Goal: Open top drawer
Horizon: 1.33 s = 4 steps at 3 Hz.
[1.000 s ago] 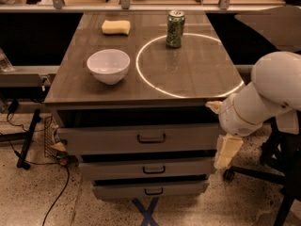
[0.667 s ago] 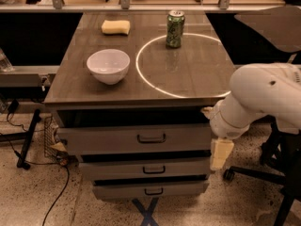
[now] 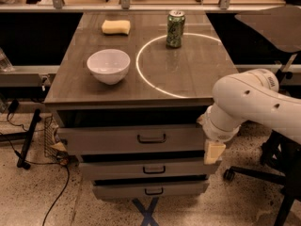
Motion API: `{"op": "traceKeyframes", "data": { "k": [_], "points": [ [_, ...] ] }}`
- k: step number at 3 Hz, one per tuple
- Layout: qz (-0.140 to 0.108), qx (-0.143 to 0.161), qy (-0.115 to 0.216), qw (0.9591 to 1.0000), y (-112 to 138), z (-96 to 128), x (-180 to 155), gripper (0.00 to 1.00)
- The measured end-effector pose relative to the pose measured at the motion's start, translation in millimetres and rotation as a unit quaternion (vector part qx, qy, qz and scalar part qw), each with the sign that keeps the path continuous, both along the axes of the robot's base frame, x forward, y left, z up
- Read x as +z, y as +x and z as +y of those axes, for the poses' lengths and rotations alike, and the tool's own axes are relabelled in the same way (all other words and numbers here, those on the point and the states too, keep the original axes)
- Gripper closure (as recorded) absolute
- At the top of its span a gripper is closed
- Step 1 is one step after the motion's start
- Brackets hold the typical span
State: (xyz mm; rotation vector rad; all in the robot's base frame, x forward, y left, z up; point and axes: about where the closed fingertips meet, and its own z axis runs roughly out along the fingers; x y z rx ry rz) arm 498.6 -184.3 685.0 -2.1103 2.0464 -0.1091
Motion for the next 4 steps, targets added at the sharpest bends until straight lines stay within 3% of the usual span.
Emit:
{"op": "traceKeyframes", "data": {
  "k": [2, 3, 4],
  "points": [
    [0.013, -0.016, -0.016, 0.9997, -26, -22, 1, 0.71],
    [0.013, -0.016, -0.016, 0.9997, -26, -22, 2, 0.94],
    [0.018, -0.017, -0.018, 0.9995, -32, -24, 1, 0.91]
  ]
}}
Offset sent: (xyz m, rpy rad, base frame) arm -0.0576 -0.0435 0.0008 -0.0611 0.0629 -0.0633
